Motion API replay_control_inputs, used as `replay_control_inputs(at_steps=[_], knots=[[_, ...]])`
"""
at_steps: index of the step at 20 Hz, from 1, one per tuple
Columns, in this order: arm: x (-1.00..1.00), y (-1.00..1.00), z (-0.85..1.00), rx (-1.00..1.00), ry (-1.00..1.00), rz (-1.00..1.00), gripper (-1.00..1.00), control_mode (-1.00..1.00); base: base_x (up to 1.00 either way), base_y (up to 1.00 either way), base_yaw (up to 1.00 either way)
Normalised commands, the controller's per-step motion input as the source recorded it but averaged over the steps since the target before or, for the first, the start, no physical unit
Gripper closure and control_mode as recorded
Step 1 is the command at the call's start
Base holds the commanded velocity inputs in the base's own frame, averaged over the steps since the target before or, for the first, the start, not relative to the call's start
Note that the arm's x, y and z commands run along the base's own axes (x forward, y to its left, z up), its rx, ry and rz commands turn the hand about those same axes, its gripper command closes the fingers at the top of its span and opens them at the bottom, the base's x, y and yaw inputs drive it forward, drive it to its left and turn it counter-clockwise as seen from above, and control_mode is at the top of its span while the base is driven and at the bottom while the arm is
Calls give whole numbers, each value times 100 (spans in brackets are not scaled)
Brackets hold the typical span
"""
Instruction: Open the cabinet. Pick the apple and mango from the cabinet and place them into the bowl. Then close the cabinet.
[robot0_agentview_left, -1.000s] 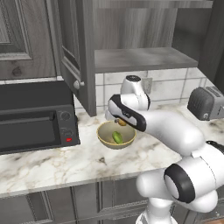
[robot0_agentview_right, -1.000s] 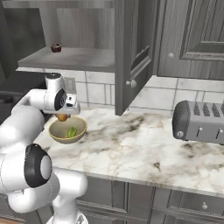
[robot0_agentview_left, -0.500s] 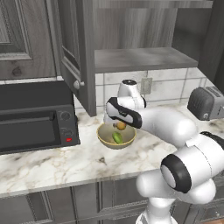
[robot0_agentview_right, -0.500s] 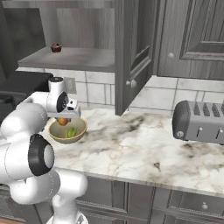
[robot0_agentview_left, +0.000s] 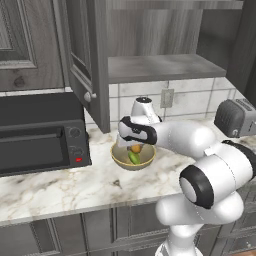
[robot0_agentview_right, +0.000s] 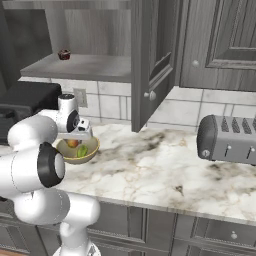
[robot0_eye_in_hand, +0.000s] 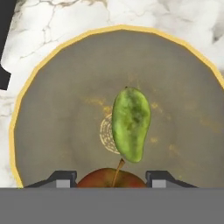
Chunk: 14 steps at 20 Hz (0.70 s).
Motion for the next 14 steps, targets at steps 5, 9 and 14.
replay_control_inputs(at_steps=[5, 9, 14], knots=[[13, 0, -26, 0, 2, 0, 100, -100, 0, 0, 0], [11, 0, -24, 0, 1, 0, 100, -100, 0, 0, 0], [13, 0, -24, 0, 0, 0, 100, -100, 0, 0, 0]])
